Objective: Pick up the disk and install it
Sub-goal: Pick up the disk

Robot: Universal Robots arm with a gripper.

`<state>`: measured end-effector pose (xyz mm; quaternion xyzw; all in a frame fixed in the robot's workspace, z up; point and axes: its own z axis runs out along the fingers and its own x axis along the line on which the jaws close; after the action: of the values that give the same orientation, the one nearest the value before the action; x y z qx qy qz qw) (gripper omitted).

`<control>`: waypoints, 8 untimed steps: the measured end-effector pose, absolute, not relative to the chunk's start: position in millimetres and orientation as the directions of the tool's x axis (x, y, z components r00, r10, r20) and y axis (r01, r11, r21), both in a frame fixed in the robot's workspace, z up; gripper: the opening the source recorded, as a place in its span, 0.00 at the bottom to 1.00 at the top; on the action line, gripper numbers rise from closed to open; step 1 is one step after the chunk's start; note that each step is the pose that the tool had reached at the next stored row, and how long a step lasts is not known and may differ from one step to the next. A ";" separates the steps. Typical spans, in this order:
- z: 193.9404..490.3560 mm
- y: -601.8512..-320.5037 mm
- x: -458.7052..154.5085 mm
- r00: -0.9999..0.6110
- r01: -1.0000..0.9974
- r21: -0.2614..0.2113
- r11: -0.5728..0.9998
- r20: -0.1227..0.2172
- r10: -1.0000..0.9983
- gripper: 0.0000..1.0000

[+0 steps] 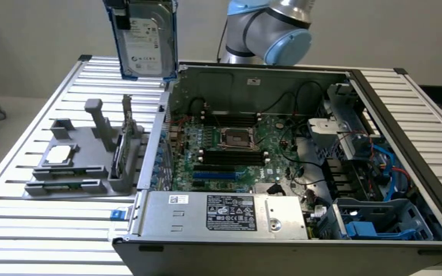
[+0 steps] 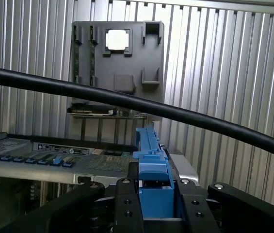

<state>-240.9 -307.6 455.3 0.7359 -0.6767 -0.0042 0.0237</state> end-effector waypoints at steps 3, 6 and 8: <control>455.5 -308.3 -227.3 0.085 -0.996 0.041 -0.083 0.026 -0.996 0.33; 455.8 -309.6 -213.4 0.084 -0.996 0.043 -0.083 0.026 -0.996 0.33; 455.9 -310.5 -204.3 0.084 -0.996 0.044 -0.083 0.026 -0.996 0.33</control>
<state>-204.3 -310.5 455.9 0.7359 -0.6766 -0.0055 0.0248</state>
